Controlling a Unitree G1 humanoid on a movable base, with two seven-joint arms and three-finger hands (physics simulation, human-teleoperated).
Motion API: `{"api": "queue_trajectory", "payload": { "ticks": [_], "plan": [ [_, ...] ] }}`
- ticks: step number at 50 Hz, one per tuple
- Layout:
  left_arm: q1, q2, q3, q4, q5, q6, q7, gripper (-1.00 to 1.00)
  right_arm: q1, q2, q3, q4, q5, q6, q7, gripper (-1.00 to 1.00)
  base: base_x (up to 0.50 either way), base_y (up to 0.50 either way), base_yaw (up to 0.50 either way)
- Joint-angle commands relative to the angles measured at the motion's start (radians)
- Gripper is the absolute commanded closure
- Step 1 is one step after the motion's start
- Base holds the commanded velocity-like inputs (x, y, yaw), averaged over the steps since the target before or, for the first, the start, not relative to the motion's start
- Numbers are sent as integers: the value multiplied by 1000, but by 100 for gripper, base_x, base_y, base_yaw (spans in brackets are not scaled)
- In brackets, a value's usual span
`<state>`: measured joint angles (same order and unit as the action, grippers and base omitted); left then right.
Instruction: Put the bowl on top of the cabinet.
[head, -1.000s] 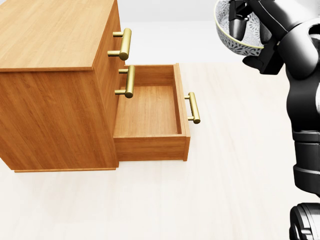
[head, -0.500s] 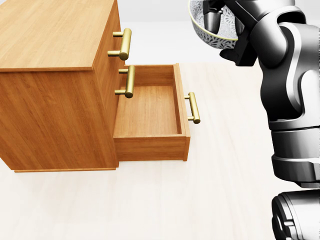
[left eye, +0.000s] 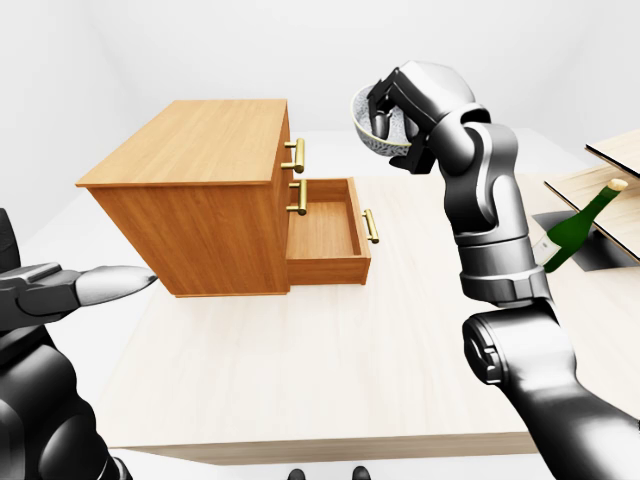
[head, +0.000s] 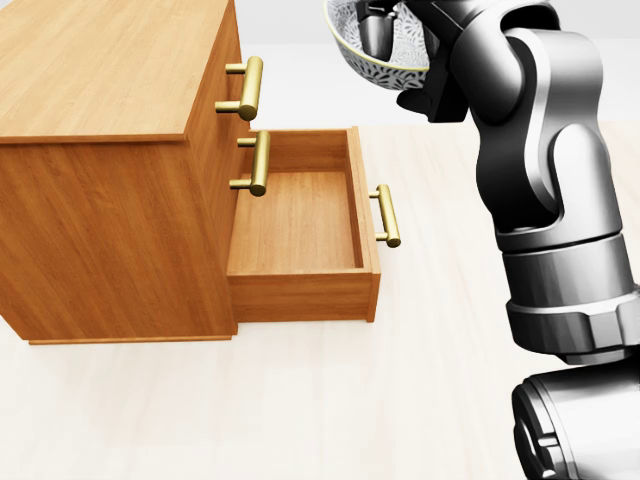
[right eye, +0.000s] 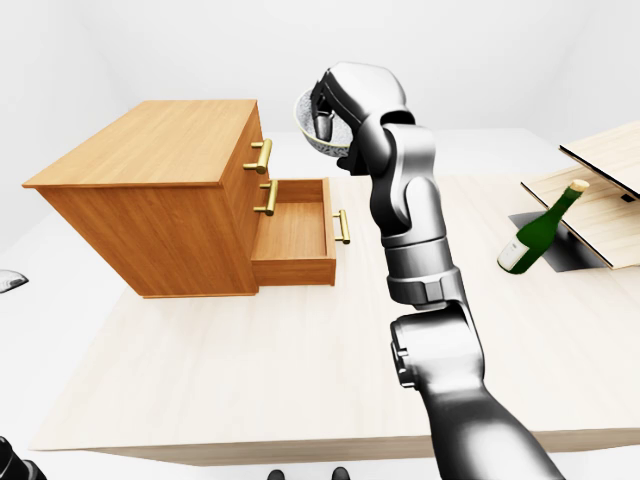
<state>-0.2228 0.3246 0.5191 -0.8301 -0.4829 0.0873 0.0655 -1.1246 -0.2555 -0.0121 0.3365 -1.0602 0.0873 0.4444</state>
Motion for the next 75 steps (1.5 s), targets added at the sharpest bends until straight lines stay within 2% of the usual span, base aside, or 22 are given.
{"api": "queue_trajectory", "payload": {
  "ticks": [1,19,35,49,75],
  "plan": [
    [2,-2,-4,2,4,0,-2,-100,-24,32,7,-5,-21,0,-14,100,0,0,0],
    [-3,1,1,-3,-3,0,3,-100,-58,89,32,41,-37,0,-34,100,0,0,0],
    [-2,1,-2,-8,-3,0,6,-100,-80,155,54,-4,-63,0,11,100,0,0,0],
    [-6,3,3,-10,-9,0,7,-100,-126,203,72,41,-80,0,-1,100,0,0,0],
    [-10,12,15,-19,-38,0,22,-100,-261,272,87,272,-71,0,-108,100,0,0,0]
  ]
}}
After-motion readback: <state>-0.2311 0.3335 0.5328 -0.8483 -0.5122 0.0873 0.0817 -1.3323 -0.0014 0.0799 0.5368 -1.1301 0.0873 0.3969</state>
